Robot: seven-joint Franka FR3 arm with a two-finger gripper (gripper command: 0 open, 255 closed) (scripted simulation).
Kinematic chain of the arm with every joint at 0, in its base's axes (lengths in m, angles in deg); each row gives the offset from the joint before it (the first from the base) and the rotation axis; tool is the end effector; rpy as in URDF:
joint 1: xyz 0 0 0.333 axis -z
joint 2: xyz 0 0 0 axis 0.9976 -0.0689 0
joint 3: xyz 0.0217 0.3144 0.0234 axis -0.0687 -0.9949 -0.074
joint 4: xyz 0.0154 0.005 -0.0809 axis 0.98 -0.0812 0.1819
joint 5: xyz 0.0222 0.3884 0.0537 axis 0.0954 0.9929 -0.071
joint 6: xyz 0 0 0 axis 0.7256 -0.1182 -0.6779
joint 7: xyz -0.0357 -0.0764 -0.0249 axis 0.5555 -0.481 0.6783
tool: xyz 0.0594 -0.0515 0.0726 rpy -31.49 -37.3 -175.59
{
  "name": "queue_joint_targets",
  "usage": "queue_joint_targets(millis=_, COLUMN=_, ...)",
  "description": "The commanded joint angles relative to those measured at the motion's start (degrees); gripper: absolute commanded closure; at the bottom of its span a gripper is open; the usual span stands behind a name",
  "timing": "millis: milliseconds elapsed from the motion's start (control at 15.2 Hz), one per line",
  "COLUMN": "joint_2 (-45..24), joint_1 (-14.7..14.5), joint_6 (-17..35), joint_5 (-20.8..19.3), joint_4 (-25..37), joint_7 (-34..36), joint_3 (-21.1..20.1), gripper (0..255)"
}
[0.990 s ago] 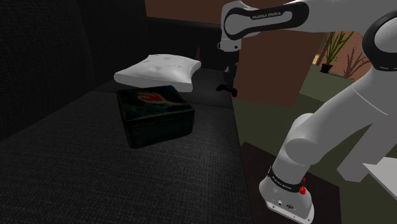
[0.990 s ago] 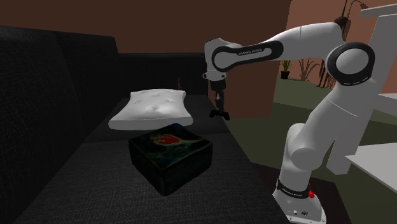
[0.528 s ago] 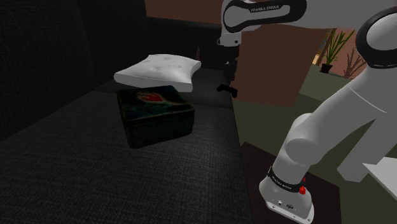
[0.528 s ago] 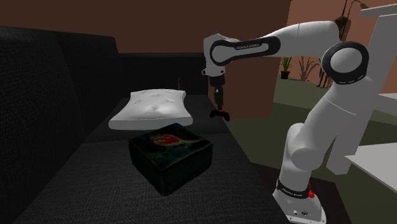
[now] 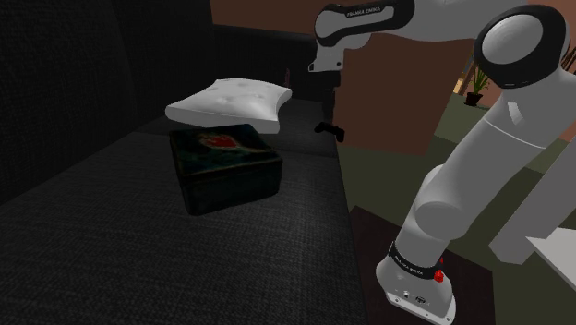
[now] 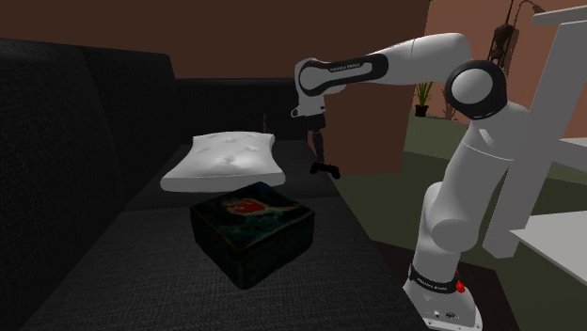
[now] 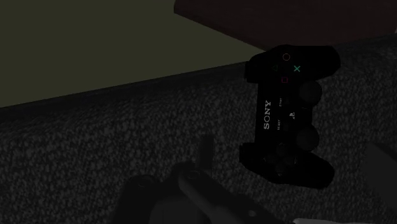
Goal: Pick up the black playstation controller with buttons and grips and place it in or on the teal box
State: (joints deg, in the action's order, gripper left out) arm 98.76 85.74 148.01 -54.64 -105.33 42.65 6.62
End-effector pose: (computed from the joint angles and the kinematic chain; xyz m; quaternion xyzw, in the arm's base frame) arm 0.4388 -0.1460 0.5380 -0.9764 -0.1703 0.1087 0.0768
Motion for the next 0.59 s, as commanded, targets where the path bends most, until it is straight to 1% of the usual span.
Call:
queue_joint_targets(millis=0, joint_2=0.6, joint_1=0.0, joint_6=1.5, joint_5=-0.1, joint_4=-2.0, joint_7=0.1, joint_3=-0.1, gripper=0)
queue_joint_targets(millis=528, joint_2=0.7, joint_1=0.0, joint_6=1.9, joint_5=-0.1, joint_4=-2.6, joint_7=0.1, joint_3=-0.1, gripper=0)
